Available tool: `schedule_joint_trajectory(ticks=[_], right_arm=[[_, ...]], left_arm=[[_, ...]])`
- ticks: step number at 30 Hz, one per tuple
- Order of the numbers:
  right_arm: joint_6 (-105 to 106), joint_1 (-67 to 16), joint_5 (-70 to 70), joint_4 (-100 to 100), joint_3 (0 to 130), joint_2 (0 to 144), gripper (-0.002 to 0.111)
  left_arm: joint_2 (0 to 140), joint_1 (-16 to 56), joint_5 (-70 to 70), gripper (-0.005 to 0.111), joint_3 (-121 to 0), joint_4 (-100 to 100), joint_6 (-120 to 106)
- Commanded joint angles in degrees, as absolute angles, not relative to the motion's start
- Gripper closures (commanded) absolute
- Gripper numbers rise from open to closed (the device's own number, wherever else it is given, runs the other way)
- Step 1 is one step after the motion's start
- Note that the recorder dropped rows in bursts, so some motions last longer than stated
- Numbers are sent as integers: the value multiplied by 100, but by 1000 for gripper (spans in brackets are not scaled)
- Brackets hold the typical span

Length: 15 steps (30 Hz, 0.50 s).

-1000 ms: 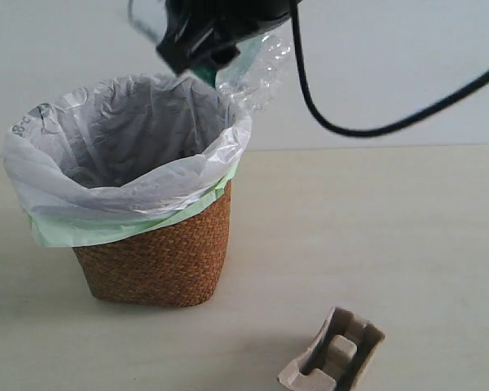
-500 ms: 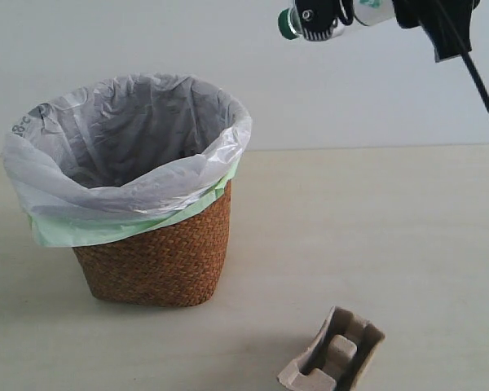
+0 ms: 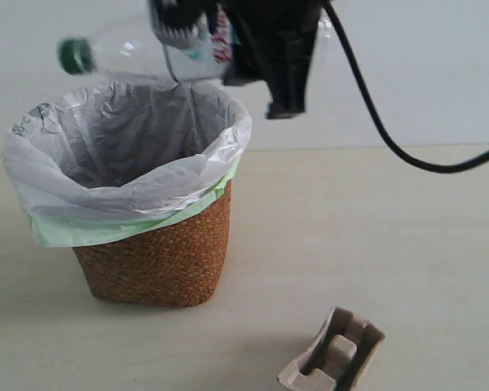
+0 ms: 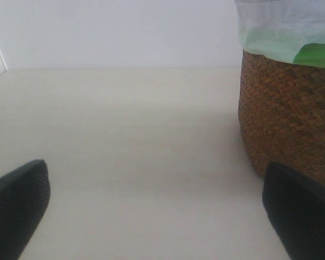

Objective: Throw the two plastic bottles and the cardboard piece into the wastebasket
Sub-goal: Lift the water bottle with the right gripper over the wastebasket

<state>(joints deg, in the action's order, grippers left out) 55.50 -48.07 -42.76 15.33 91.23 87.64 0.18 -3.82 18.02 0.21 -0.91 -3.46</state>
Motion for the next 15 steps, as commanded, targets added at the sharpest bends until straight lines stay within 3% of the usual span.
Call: schedule_joint_trajectory(ticks=[1, 8, 15], right_arm=[[5600, -4796, -2787, 235, 9149, 8585, 108], [5649, -4786, -2965, 130, 9149, 8596, 108], [5399, -4786, -4839, 2023, 9149, 8596, 108]], left_arm=[[0, -341, 1757, -1, 0, -102, -296], [0, -341, 1757, -1, 0, -102, -296], [0, -341, 1757, -1, 0, -102, -296]])
